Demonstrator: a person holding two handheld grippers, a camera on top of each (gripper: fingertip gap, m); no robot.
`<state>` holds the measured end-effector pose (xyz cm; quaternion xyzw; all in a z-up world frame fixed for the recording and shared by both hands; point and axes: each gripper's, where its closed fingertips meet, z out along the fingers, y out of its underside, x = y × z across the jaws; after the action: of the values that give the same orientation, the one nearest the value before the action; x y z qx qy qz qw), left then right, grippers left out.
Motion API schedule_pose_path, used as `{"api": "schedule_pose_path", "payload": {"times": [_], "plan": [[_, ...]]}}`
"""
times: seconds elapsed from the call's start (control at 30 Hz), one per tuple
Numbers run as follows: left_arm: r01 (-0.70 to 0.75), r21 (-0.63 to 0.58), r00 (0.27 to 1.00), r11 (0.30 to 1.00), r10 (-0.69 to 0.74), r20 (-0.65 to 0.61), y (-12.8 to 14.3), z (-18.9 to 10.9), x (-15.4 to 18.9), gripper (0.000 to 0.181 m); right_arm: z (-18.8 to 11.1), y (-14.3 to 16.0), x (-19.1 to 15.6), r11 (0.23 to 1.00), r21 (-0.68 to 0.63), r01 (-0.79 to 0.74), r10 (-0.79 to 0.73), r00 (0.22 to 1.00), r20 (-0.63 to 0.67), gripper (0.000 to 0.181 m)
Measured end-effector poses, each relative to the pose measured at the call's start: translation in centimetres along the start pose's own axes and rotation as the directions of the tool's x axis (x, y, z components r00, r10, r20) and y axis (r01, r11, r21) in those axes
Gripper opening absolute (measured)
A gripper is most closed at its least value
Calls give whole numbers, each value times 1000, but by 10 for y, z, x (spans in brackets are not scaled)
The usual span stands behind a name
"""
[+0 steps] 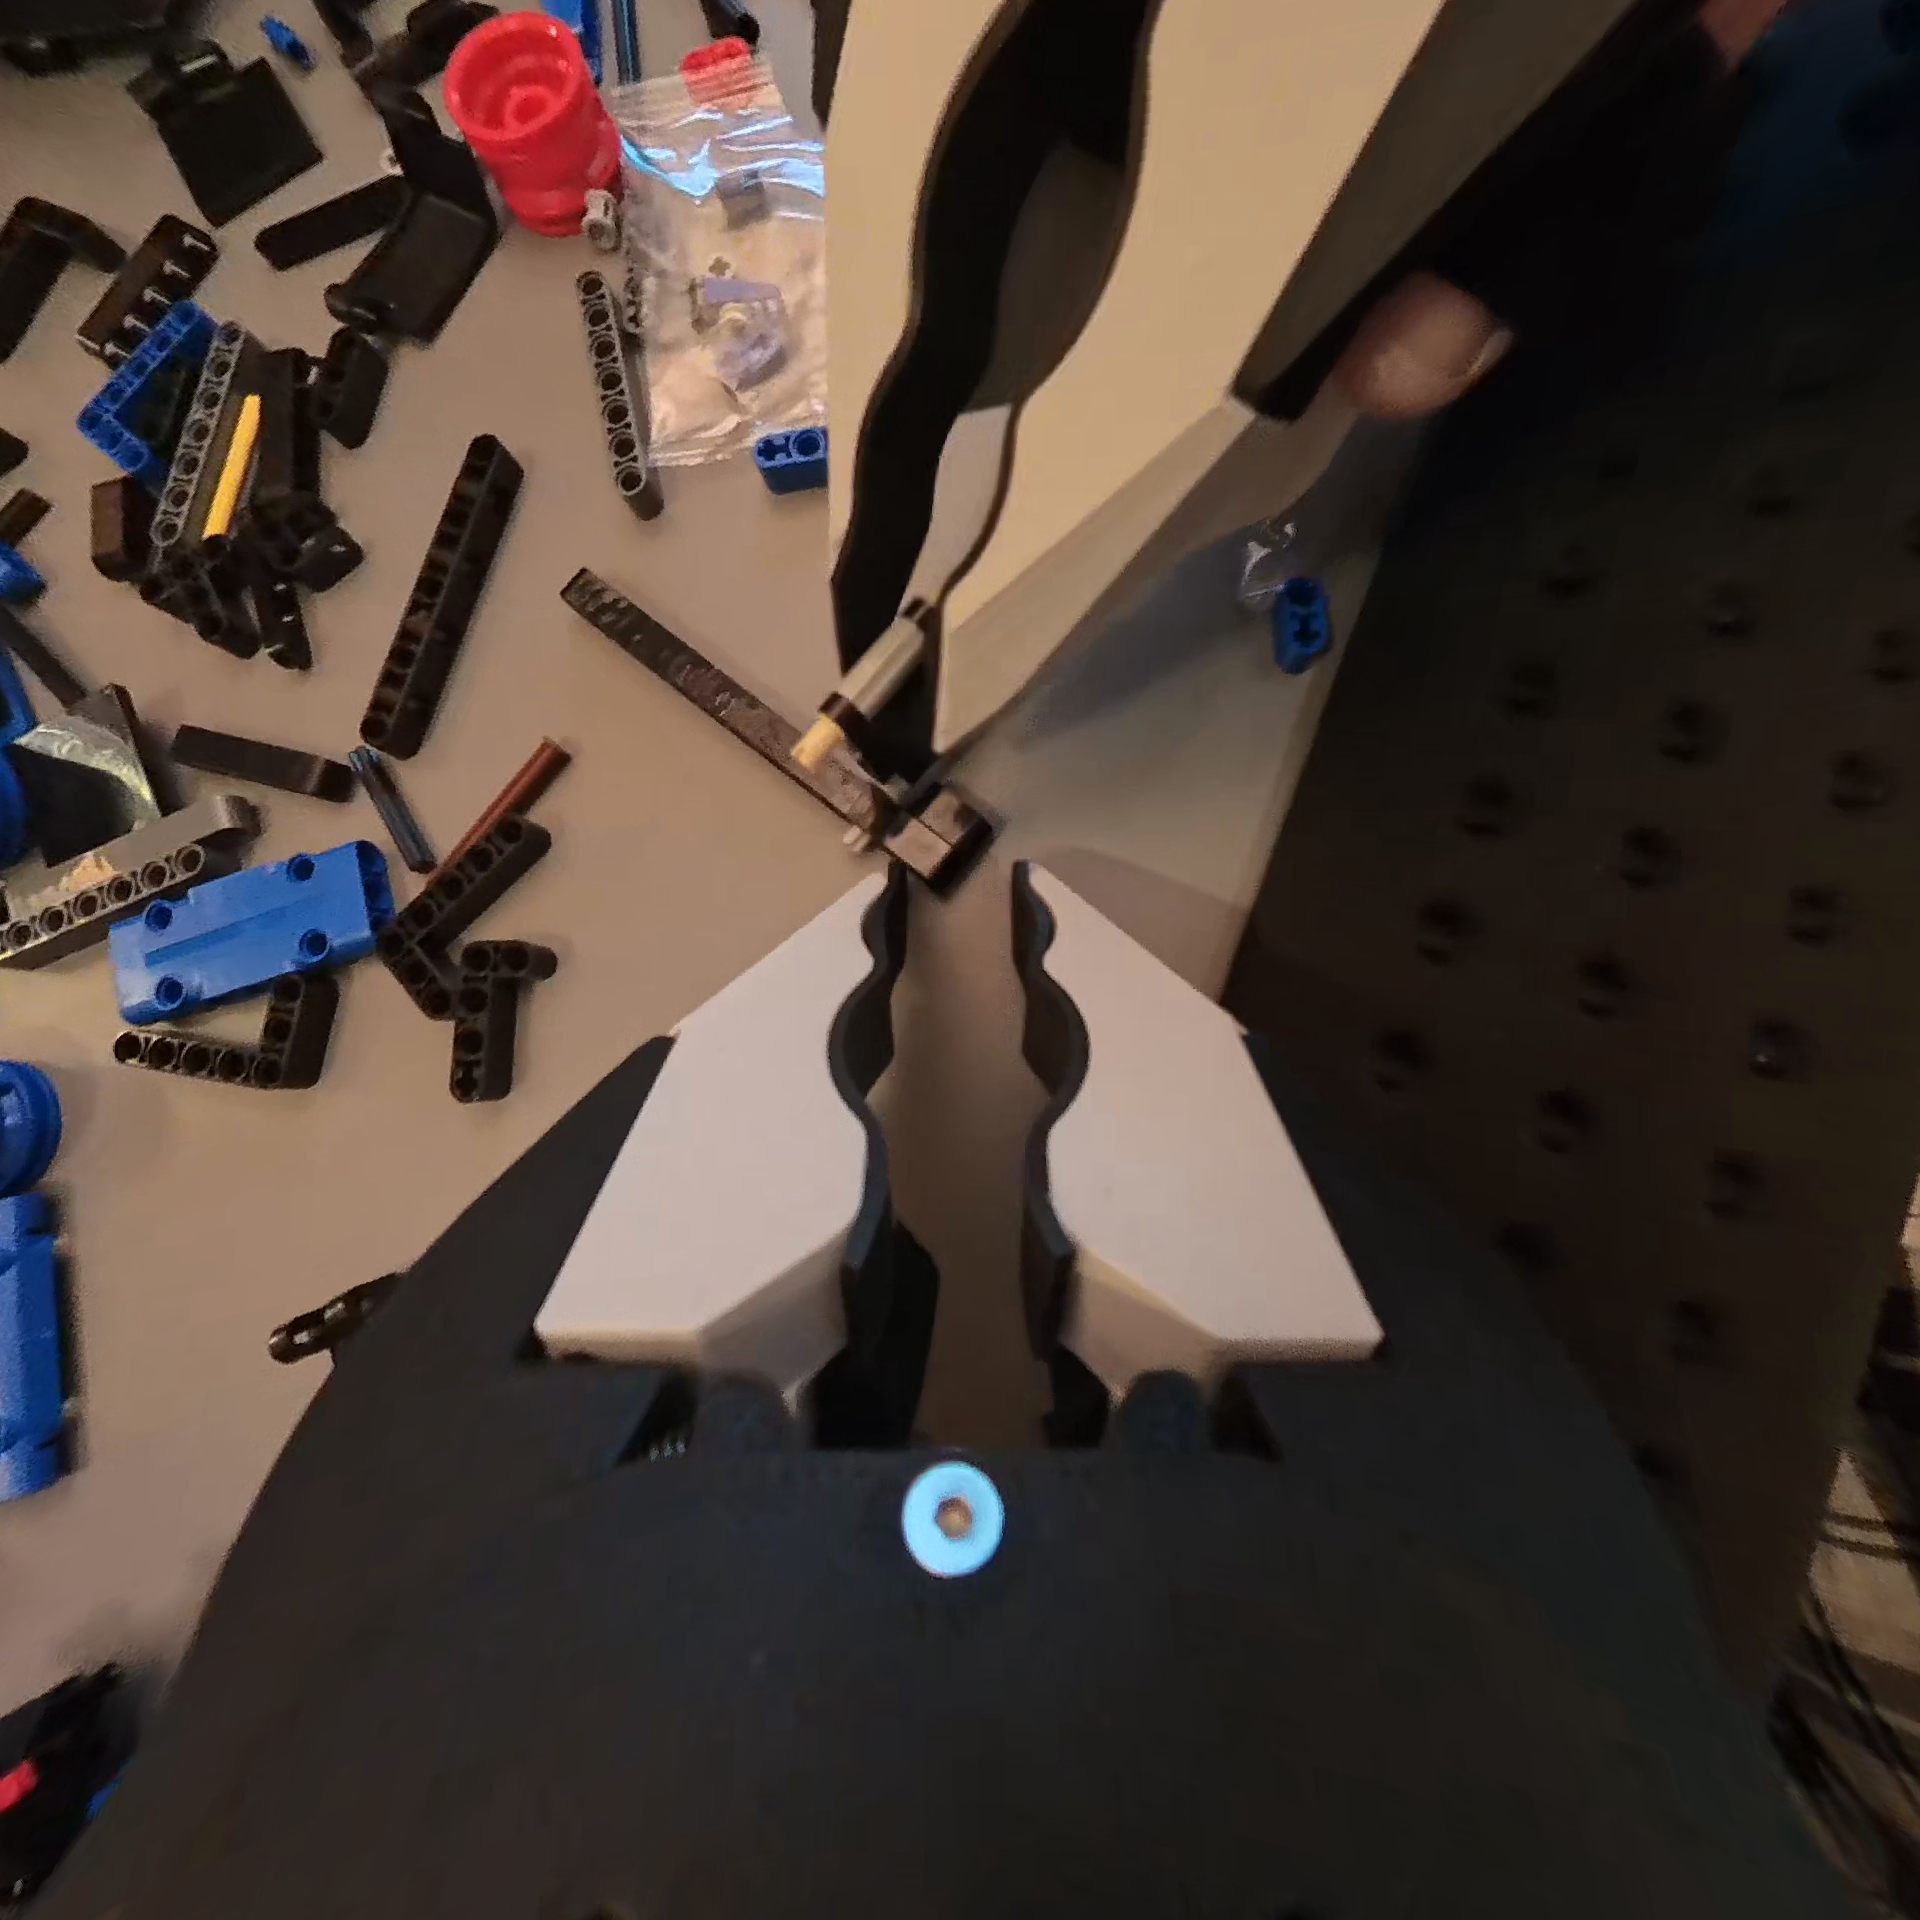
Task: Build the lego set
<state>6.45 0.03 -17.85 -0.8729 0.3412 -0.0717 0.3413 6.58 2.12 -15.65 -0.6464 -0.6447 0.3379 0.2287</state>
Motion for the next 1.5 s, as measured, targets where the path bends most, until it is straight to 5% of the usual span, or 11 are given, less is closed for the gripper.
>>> {"api": "schedule_pose_path", "payload": {"times": [0.6, 0.83, 1.23, 1.5], "plan": [[-187, -31, 982, 982, 186, -22, -2, 0, -17, 28, -5, 34, 10, 975, -139, 175, -173, 985, 24, 17], [-215, -31, 975, 976, 213, -57, -1, 1, -15, 28, -12, 38, 9, 934, -155, 323, -320, 946, 45, 39], [-158, -3, 985, 987, 157, -74, 0, 1, -11, 25, -4, 19, -2, 735, -108, 669, -663, 743, 87, 51], [-160, -8, 982, 987, 158, -106, 0, 1, -9, 21, 4, 15, -4, 723, -49, 690, -677, 720, 152, 49]]}}
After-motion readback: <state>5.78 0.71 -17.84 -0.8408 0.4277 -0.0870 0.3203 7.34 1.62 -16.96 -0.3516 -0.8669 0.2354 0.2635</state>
